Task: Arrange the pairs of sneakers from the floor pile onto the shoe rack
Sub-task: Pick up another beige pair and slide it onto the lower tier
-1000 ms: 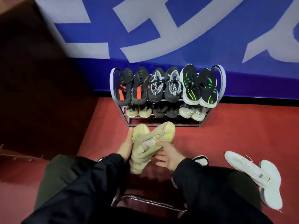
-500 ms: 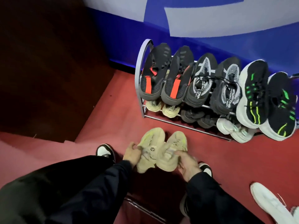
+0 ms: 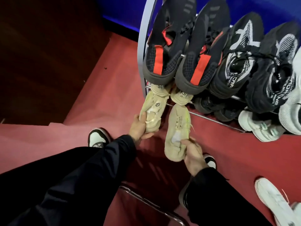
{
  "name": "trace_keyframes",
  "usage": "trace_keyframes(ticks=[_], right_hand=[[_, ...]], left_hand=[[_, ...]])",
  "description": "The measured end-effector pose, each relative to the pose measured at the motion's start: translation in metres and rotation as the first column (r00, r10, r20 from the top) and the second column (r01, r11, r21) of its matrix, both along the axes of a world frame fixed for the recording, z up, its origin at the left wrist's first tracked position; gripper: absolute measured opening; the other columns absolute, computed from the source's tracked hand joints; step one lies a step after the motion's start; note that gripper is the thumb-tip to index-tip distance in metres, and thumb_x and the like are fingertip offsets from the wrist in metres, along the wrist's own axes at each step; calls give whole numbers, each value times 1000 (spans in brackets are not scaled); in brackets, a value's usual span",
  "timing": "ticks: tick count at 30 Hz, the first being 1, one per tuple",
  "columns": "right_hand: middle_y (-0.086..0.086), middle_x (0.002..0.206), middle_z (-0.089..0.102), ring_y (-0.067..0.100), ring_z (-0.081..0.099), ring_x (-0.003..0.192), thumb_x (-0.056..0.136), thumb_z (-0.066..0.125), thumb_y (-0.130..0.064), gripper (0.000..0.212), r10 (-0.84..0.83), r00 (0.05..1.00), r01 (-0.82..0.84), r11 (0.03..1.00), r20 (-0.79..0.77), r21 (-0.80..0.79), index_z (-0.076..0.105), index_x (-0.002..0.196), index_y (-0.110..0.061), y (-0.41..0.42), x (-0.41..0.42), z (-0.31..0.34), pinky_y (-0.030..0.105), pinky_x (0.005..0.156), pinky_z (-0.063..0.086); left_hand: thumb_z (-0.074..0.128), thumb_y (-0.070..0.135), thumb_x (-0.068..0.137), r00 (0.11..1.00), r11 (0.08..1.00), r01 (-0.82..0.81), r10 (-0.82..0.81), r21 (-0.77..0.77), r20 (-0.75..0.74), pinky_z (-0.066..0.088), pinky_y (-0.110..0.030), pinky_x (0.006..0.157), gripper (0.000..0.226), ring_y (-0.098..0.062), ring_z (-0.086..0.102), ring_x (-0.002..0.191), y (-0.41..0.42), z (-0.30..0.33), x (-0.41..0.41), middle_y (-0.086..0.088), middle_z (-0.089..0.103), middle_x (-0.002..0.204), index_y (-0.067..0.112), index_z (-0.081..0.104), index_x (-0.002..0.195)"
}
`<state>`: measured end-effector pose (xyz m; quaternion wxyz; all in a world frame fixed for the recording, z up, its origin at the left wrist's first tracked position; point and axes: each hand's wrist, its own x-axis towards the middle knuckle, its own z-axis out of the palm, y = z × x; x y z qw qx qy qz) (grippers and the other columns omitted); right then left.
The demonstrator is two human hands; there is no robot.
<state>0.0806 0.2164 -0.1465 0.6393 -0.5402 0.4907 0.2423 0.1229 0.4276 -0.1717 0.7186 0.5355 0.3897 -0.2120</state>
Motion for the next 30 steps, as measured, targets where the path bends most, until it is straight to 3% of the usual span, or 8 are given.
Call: trace_keyframes(ticks=[5, 7, 11, 16, 20, 24, 27, 30], right_hand=[[3, 124, 71, 33, 69, 113, 105, 48, -42, 29, -22, 1000, 25, 991, -22, 133, 56, 131, -32, 1, 20, 3, 60, 84, 59], [-1, 125, 69, 31, 70, 109, 105, 40, -51, 31, 41, 999, -37, 988, -19, 149, 54, 129, -37, 1, 28, 0, 56, 75, 62], [-1, 129, 69, 30, 72, 109, 101, 59, -35, 29, 46, 999, -48, 985, 12, 165, 58, 129, -39, 7, 39, -6, 50, 72, 62], [12, 132, 64, 37, 69, 114, 94, 67, -12, 38, -36, 994, 24, 993, 102, 117, 49, 128, -18, 6, 33, -17, 45, 68, 61], [18, 129, 64, 40, 68, 114, 97, 63, -12, 31, -51, 984, 26, 989, 173, 144, 52, 125, -20, 0, 25, -24, 42, 72, 62], [19, 130, 67, 36, 73, 107, 97, 65, -17, 41, -124, 979, 93, 979, 162, 183, 50, 135, -18, 0, 28, -26, 42, 73, 64], [12, 124, 72, 31, 75, 102, 97, 67, -22, 36, -148, 980, 123, 975, 130, 182, 56, 131, -24, 3, 29, -26, 43, 76, 64], [8, 122, 73, 30, 76, 100, 100, 62, -28, 27, -152, 983, 129, 973, 108, 190, 60, 128, -28, 4, 30, -27, 41, 74, 64]], left_hand=[[62, 30, 99, 998, 996, -60, 60, -64, -9, 59, -36, 62, 35, -23, 71, 80, -5, -22, 15, -8, 69, 108, 17, 45, 127], [59, 18, 101, 998, 987, -57, 59, -149, 9, 60, -33, 69, 36, -18, 72, 86, -7, -28, 20, -2, 71, 112, 24, 46, 134], [63, 16, 98, 993, 981, -119, 114, -153, -43, 60, -39, 89, 14, -33, 68, 112, -14, -29, 33, -14, 70, 119, 16, 50, 104], [60, 7, 99, 973, 950, -230, 223, -213, -58, 61, -32, 83, 19, -26, 70, 98, -16, -38, 52, -16, 69, 119, 18, 54, 113], [30, -10, 97, 960, 932, -271, 243, -242, -138, 59, -32, 84, 62, -11, 59, 87, -19, -48, 63, -1, 65, 94, 21, 38, 149], [28, -14, 95, 984, 958, -153, 125, -241, -127, 57, -32, 91, 57, -10, 71, 87, -22, -44, 62, -3, 75, 112, 12, 52, 139], [26, -17, 92, 979, 961, -177, 149, -214, -142, 60, -24, 74, 57, -9, 72, 74, -28, -44, 68, 1, 76, 95, 14, 58, 128], [28, -16, 89, 988, 986, -92, 74, -137, -132, 53, -21, 56, 54, -8, 53, 56, -36, -35, 67, -3, 56, 90, 16, 60, 120]])
